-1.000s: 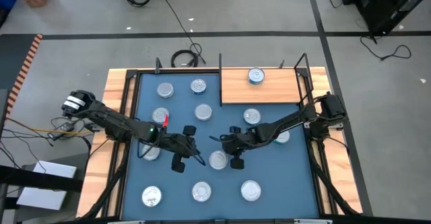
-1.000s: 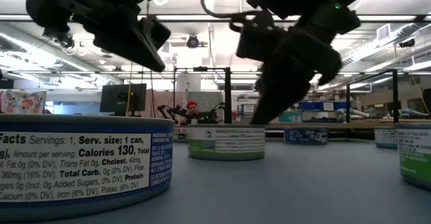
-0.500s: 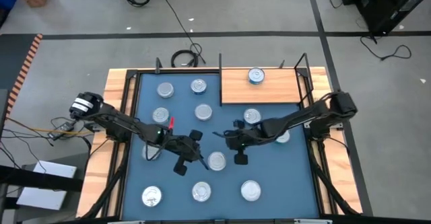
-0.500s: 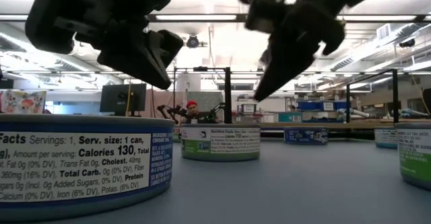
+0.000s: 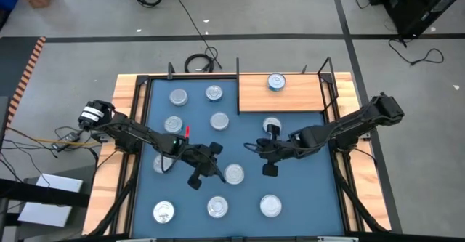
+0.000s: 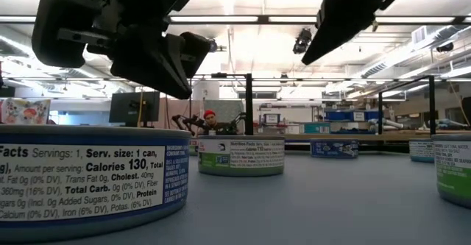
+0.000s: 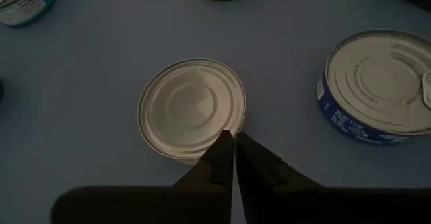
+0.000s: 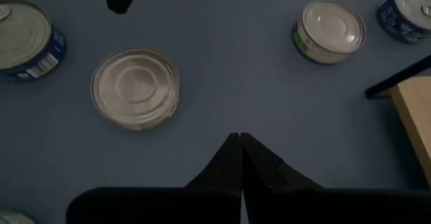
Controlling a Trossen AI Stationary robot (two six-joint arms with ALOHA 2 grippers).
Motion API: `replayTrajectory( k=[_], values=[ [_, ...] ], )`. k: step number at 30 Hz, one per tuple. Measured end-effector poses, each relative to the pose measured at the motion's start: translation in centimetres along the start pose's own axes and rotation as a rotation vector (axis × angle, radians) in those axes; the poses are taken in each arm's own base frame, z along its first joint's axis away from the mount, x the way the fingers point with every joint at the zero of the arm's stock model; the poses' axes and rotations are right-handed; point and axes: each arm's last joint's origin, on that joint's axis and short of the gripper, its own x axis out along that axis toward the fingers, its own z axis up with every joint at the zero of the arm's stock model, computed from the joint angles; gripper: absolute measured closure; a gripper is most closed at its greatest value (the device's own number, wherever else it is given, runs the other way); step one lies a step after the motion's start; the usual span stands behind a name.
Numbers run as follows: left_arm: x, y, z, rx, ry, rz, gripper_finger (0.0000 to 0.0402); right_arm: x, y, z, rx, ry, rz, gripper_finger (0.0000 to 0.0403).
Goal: Stack canned seafood by type on shelf
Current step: Put the middle right green tuna can on the shelf
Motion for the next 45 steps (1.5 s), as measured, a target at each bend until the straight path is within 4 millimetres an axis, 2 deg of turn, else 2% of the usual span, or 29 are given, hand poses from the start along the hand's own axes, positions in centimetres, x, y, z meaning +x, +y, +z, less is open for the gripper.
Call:
replayTrajectory(
  k=[6, 14, 23, 29, 34, 45],
  values=[
    [0.1, -0.1, 0.0, 0.065, -0.005, -0.013, 0.0346, 0.1, 0.1, -0.2, 0.015, 0.020, -0.005, 0.0396],
    [1.8, -0.1, -0.5, 0.121, -0.019, -0.034, 0.0307, 0.1, 0.0, -0.2, 0.016, 0.019, -0.010, 0.0395],
    [2.2, 0.0, -0.7, 0.240, -0.007, 0.015, 0.0306, 0.1, 0.0, -0.2, 0.010, 0.014, -0.028, 0.0395],
    [3.8, 0.1, -0.9, 0.356, 0.037, 0.021, 0.0306, 0.1, 0.0, -0.2, -0.001, 0.008, -0.029, 0.0395],
    [4.7, 0.2, -0.7, 0.365, 0.064, 0.005, 0.0306, 0.1, 0.0, -0.2, -0.002, 0.009, -0.030, 0.0395],
    [4.7, 0.3, -0.8, 0.403, 0.083, 0.035, 0.0318, 0.1, -0.1, -0.2, -0.011, 0.005, -0.056, 0.0395]
  ],
)
